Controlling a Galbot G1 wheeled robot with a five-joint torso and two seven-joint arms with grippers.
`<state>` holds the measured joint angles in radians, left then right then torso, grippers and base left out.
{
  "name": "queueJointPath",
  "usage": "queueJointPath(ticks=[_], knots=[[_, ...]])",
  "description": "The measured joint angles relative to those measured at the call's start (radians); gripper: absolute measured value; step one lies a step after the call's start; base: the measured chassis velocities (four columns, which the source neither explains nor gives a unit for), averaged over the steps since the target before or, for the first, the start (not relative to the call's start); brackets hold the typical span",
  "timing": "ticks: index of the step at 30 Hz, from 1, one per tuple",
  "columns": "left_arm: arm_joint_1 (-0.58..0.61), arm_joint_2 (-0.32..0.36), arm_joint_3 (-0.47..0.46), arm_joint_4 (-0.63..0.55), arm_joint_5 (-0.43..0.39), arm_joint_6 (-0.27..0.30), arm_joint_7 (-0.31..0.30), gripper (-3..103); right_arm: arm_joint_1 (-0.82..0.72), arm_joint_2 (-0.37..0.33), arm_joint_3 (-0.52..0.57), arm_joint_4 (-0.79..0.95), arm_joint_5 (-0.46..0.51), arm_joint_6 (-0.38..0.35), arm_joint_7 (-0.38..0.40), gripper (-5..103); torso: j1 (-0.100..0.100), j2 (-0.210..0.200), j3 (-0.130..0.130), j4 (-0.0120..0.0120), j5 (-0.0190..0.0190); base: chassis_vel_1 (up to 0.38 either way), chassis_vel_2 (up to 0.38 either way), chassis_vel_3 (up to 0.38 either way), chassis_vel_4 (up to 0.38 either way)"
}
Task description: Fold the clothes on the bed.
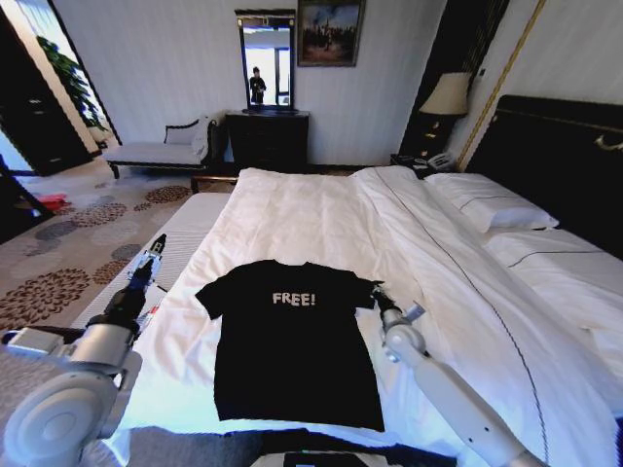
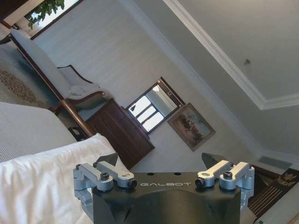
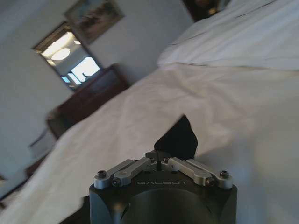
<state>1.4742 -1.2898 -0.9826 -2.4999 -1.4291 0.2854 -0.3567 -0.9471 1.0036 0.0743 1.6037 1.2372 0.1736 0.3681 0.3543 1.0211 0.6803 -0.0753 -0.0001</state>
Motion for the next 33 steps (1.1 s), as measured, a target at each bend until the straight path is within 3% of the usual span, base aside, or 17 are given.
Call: queueJointPath(ticks=[10,23,33], knots=[[-0.004,0.001,0.012,0.0,0.017,0.0,0.002,100,0.018,0.017,-0.121,-0.011,-0.057,0.077,-0.164,0,0.0,0.0,0.0,-0.0002,0.0,0.0,0.0,0.0,0.0],[-0.004,0.003,0.013,0.0,0.027,-0.001,0.004,100,0.045,0.072,-0.211,-0.075,-0.106,0.091,-0.191,0,0.0,0.0,0.0,-0.0001,0.0,0.0,0.0,0.0,0.0],[-0.005,-0.002,0.023,0.001,0.038,-0.001,0.005,100,0.123,0.143,-0.249,-0.145,-0.127,0.091,-0.159,0,0.0,0.0,0.0,0.0001,0.0,0.0,0.0,0.0,0.0]])
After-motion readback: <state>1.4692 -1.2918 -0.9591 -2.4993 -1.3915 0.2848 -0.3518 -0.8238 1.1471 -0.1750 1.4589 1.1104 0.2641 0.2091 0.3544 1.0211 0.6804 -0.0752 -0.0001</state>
